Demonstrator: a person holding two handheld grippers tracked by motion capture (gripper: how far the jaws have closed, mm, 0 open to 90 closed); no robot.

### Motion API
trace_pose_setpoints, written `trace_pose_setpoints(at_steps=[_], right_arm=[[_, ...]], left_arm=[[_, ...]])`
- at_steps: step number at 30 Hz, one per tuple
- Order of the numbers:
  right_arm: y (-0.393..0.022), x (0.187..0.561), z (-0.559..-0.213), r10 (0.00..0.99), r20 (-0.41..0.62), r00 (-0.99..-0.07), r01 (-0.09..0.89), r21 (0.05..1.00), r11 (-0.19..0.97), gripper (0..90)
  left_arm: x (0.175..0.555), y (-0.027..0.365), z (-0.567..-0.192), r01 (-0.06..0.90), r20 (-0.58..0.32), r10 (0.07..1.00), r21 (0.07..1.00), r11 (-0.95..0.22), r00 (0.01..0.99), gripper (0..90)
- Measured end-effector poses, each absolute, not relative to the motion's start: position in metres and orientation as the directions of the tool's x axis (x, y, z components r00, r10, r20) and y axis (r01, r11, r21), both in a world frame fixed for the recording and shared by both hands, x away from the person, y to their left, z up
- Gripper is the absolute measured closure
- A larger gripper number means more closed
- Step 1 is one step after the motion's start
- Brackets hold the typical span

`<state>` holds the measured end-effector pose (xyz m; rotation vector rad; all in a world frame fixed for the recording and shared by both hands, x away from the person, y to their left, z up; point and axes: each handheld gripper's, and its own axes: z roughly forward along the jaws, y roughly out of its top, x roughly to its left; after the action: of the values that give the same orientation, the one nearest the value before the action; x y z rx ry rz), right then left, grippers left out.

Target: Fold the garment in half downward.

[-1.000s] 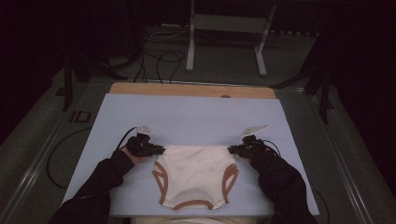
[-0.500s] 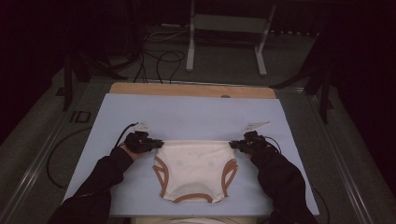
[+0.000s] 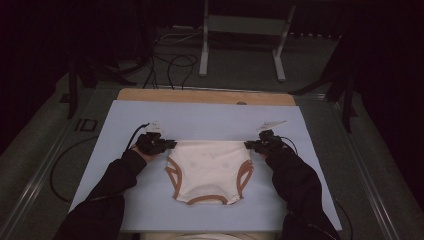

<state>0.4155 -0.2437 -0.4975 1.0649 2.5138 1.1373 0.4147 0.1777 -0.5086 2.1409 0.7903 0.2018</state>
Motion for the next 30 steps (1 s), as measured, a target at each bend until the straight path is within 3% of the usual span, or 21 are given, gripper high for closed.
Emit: trace_pose_setpoints(at_steps=[30], right_arm=[[-0.24,0.454,-0.499,0.731,0.093,-0.676,0.56,0.709,0.428,88.3]], left_arm=[[0.455,0.169,-0.513,0.504,-0.123,0.661,0.752,-0.425,0.74,85.9]])
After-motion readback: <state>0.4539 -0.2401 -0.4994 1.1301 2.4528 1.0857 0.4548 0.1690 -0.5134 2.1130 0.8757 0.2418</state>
